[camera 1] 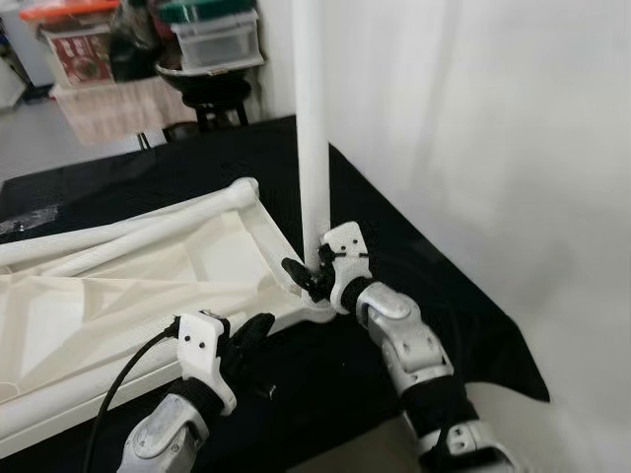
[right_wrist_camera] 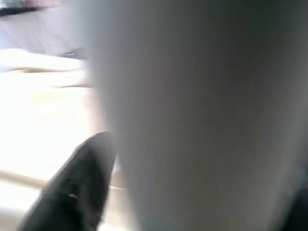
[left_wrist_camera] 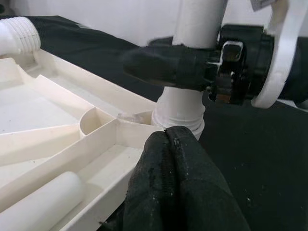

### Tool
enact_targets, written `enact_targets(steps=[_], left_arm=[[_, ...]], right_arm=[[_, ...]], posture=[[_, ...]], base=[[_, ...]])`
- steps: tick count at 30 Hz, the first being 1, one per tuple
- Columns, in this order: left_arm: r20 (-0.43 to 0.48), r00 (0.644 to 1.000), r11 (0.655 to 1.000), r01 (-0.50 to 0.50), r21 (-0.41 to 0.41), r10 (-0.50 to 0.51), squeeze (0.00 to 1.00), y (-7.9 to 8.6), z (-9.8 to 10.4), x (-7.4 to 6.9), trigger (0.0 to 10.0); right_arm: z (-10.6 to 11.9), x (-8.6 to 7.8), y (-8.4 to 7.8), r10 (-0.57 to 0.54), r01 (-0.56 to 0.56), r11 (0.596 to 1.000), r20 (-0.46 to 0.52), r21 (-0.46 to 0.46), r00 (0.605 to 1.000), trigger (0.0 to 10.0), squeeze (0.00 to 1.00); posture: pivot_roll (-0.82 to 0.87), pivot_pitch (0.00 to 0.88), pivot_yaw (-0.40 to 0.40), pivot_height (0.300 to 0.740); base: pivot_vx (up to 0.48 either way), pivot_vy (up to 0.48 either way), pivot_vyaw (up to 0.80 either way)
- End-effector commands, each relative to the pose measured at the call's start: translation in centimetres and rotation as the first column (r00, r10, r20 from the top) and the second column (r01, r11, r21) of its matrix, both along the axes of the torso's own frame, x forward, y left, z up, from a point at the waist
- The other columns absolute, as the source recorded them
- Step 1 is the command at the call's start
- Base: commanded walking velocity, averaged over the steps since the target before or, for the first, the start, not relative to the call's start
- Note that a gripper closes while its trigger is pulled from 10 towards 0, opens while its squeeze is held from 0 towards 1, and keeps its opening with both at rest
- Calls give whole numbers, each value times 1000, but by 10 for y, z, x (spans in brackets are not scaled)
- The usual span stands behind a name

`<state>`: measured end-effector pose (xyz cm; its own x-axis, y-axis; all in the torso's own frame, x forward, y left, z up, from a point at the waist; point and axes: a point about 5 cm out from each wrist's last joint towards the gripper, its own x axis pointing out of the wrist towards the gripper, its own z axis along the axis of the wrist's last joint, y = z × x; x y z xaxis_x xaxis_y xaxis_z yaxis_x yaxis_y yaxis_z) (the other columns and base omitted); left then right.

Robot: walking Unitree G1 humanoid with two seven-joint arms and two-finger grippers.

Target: Building children table

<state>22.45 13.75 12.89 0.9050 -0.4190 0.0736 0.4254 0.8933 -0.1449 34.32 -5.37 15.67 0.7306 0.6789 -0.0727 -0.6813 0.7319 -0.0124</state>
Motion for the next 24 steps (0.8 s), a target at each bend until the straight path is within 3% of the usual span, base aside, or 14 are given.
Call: enact_targets(steps=[1,2,4,9,10,11,12,13,14,15,24], left_arm=[[-26,1000,1000,-2,1,2,0,1,-5,0,10000],[-26,1000,1000,-1,0,1,0,1,-5,0,10000],[-26,1000,1000,0,-1,0,0,1,-5,0,10000],[-27,1000,1000,0,-2,0,0,0,-6,1,10000],[-28,1000,1000,-2,-1,2,0,0,-7,1,10000],[-28,1000,1000,-2,-1,2,0,0,-7,1,10000],[-28,1000,1000,-2,0,2,0,0,-7,1,10000],[-29,1000,1000,-2,1,2,0,0,-7,1,10000],[-29,1000,1000,-2,1,2,0,0,-7,1,10000],[-30,1000,1000,-1,1,2,0,0,-7,1,10000],[-35,999,1000,3,1,-3,0,0,-8,0,10000]], right_arm=[[12,2,8,119,-121,992,44,27,992,10000,1000],[14,6,5,215,-217,975,38,41,976,10000,0],[16,9,2,275,-276,960,33,53,961,10000,0],[17,15,-3,388,-387,922,40,-21,921,10000,0],[16,14,-2,478,-478,878,-7,-4,878,10000,0],[16,14,-2,478,-478,878,-7,-4,878,10000,0],[14,12,-2,526,-526,850,-28,-1,850,10000,0],[12,12,-3,550,-550,835,-45,7,834,706,0],[12,12,-3,550,-550,835,-45,7,834,706,0],[12,12,-4,565,-565,825,-58,18,823,0,0],[8,17,-12,552,-551,834,-51,29,832,0,0]], posture=[[-45,45,40,740],[-42,42,35,740],[-42,42,35,740],[-35,33,33,740],[-27,27,36,740],[-27,27,36,740],[-27,27,36,740],[-24,23,39,740],[-24,23,39,740],[-23,24,42,740],[-25,25,44,740]], base=[[0,0,0],[0,0,0],[0,0,0],[0,0,0],[0,0,0],[0,0,0],[0,0,0],[0,0,0],[0,0,0],[0,0,0],[0,0,0]])
